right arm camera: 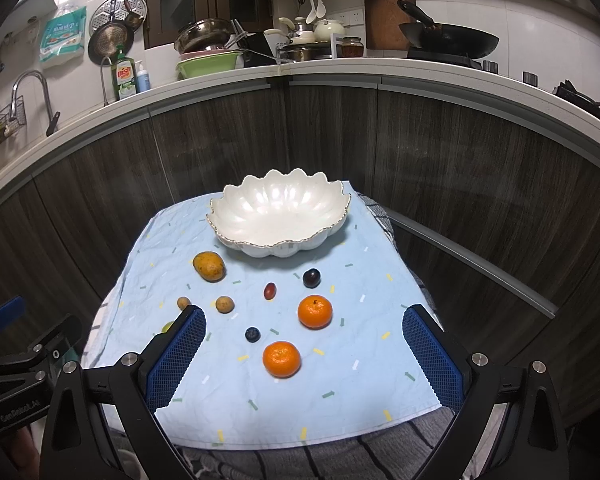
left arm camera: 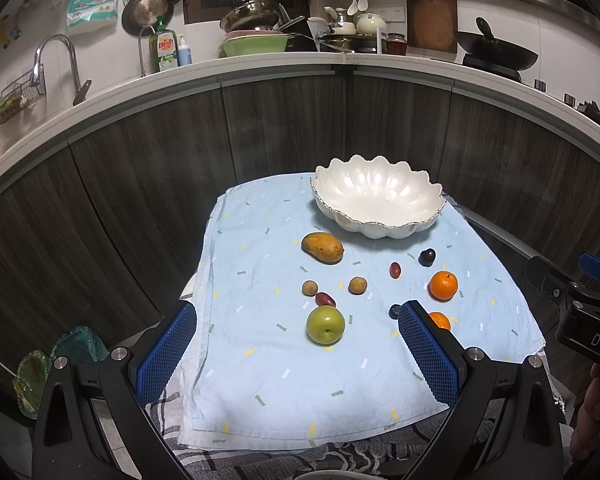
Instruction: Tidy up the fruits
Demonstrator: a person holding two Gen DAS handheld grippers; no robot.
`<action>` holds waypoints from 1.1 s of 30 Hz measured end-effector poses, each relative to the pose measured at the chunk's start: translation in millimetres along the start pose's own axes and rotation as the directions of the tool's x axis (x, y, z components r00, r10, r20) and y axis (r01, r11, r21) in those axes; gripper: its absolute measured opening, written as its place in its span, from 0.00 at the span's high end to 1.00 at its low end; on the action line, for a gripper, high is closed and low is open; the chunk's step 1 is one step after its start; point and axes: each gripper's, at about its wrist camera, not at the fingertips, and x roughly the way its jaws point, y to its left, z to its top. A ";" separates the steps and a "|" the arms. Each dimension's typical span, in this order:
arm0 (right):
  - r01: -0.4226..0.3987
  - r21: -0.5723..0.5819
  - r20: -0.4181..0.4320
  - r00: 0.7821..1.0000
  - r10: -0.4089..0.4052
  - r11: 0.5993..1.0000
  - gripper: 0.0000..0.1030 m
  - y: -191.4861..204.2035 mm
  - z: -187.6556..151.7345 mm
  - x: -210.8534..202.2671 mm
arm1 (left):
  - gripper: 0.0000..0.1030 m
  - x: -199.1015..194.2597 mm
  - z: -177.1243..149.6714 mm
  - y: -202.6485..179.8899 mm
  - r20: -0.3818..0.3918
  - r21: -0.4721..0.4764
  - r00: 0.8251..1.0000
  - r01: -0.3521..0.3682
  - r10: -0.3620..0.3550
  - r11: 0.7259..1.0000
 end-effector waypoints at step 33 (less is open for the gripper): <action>-0.002 -0.008 -0.030 1.000 0.002 1.000 0.03 -0.9 4.7 14.7 | 0.00 16.2 3.3 -1.2 -0.024 0.016 1.000 -0.009 0.010 1.000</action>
